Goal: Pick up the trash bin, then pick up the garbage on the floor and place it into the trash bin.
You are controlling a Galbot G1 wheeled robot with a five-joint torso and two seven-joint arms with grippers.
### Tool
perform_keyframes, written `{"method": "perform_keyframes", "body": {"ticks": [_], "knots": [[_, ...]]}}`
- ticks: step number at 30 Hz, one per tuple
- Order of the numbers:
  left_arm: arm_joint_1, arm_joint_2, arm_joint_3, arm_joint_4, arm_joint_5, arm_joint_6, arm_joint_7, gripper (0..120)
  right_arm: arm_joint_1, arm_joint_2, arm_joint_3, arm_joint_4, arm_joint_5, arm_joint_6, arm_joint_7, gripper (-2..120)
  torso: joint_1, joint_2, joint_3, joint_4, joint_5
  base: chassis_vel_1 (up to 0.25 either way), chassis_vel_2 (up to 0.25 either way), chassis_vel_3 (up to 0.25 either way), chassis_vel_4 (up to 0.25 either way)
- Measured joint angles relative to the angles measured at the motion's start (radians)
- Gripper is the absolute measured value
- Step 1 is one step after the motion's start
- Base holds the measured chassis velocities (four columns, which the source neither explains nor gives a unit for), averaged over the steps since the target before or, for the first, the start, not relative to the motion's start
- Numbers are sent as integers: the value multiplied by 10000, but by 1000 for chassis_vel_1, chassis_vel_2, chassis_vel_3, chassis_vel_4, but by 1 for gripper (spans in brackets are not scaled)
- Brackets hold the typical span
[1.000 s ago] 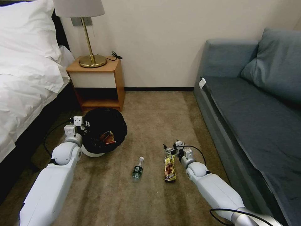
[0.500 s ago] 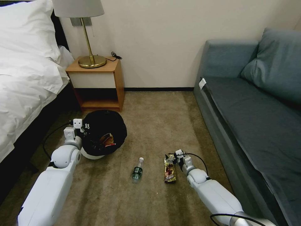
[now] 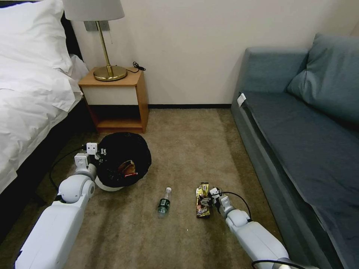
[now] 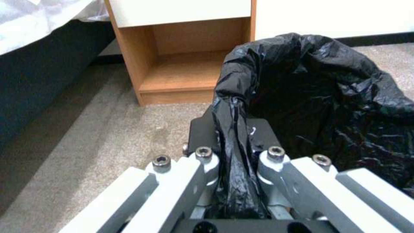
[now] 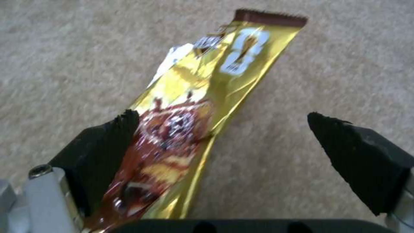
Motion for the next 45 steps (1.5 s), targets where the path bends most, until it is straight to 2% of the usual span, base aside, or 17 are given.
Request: {"method": "perform_keyframes", "body": {"ticks": [16, 18, 23, 28, 31, 32, 35, 36, 38, 39, 41, 43, 44, 45], "knots": [[-302, 304, 344, -120, -434, 223, -331, 6, -155, 242, 330, -168, -280, 177, -83, 100, 0, 0, 0, -1, 0, 0, 0, 0, 0], [-316, 266, 367, -134, -468, 282, -412, 6, -95, 374, 552, -587, -383, 441, -761, 100, 0, 0, 0, 1, 0, 0, 0, 0, 0], [-312, 256, 380, -153, -486, 291, -446, 6, -141, 509, 707, -818, -560, 579, -985, 100, 0, 0, -1, 0, 0, 0, 0, 0, 0], [-240, 289, 376, -209, -502, 292, -450, 6, -175, 610, 800, -900, -647, 686, -1143, 88, 0, 0, -1, -4, -3, 0, 0, 0, 0], [-104, 327, 279, -261, -504, 277, -451, 6, -127, 676, 835, -1045, -753, 848, -1226, 73, 0, 0, -1, 3, 0, 0, 0, 0, 0], [-104, 327, 279, -261, -504, 277, -451, 6, -127, 676, 835, -1045, -753, 848, -1226, 73, 0, 0, -1, 3, 0, 0, 0, 0, 0], [-1, 332, 182, -284, -494, 240, -442, 6, -108, 690, 852, -1121, -797, 931, -1288, 61, 0, 0, 0, 7, 6, 0, 0, 0, 0], [-1, 332, 182, -284, -494, 240, -442, 6, -108, 690, 852, -1121, -797, 931, -1288, 61, 0, 0, 0, 7, 6, 0, 0, 0, 0], [51, 317, 132, -294, -478, 213, -439, 6, -133, 693, 856, -1139, -828, 999, -1330, 48, -1, 1, 0, 8, 7, 0, 0, 0, 0], [51, 317, 132, -294, -478, 213, -439, 6, -133, 693, 856, -1139, -828, 999, -1330, 48, -1, 1, 0, 8, 7, 0, 0, 0, 0], [65, 288, 120, -301, -469, 210, -423, 6, -179, 693, 867, -1136, -846, 1051, -1344, 37, 0, 1, 0, 6, 5, 0, 0, 0, 0], [65, 276, 120, -303, -467, 209, -415, 6, -198, 695, 872, -1135, -855, 1068, -1346, 33, 0, 1, 0, 7, 6, 0, 0, 0, 0], [65, 271, 120, -309, -465, 209, -412, 6, -248, 692, 895, -1109, -870, 1095, -1345, 25, 0, 1, -1, 2, 5, 0, 0, 0, 0], [65, 271, 120, -309, -465, 209, -412, 6, -248, 692, 895, -1109, -870, 1095, -1345, 25, 0, 1, -1, 2, 5, 0, 0, 0, 0]]}}
